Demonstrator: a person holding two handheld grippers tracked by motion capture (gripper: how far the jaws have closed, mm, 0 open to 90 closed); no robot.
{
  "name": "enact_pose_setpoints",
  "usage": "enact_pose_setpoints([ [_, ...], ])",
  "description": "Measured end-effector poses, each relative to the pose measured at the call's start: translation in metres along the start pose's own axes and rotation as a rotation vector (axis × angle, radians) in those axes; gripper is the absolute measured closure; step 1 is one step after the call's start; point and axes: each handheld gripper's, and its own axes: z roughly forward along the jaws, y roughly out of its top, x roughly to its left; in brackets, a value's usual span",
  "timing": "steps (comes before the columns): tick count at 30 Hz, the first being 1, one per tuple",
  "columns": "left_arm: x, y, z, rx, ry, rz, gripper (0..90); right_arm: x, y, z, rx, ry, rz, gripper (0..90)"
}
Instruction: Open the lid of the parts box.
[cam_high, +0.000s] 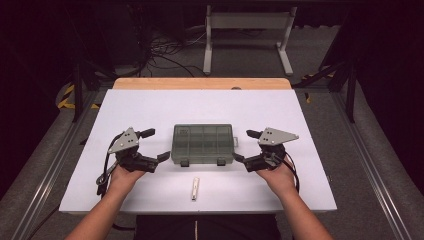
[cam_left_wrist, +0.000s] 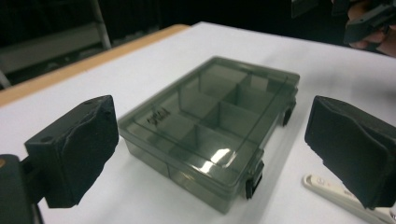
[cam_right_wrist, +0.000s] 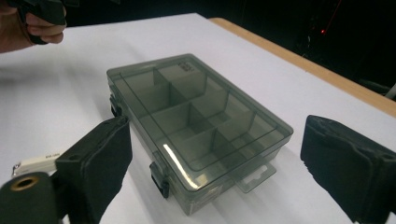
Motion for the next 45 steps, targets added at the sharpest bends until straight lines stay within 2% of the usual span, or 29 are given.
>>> enact_pose_setpoints([
  [11,0.001,-0.009,0.011,0.104,-0.036,0.000,9.1,0.001,-0.016,0.016,0.103,0.033,0.029,15.4],
  [15,0.001,-0.013,0.015,0.141,-0.038,0.016,11.9,0.001,-0.021,0.019,0.127,0.040,0.034,17.6],
  [19,0.000,-0.016,0.019,0.164,-0.050,0.008,14.9,0.002,-0.024,0.022,0.142,0.050,0.035,20.2],
  [25,-0.001,-0.022,0.026,0.225,-0.062,0.017,18.0,0.004,-0.030,0.028,0.190,0.074,0.035,25.7],
  [34,0.000,-0.028,0.031,0.282,-0.070,0.008,20.7,0.003,-0.037,0.035,0.240,0.082,0.041,29.2],
  [38,0.001,-0.029,0.032,0.292,-0.082,0.003,24.3,0.003,-0.039,0.037,0.245,0.080,0.038,34.9],
  [40,0.001,-0.029,0.032,0.294,-0.086,0.007,26.6,0.003,-0.039,0.037,0.241,0.079,0.036,37.1],
  [45,0.001,-0.029,0.031,0.297,-0.102,0.005,40.1,0.002,-0.039,0.036,0.236,0.070,0.039,46.6],
])
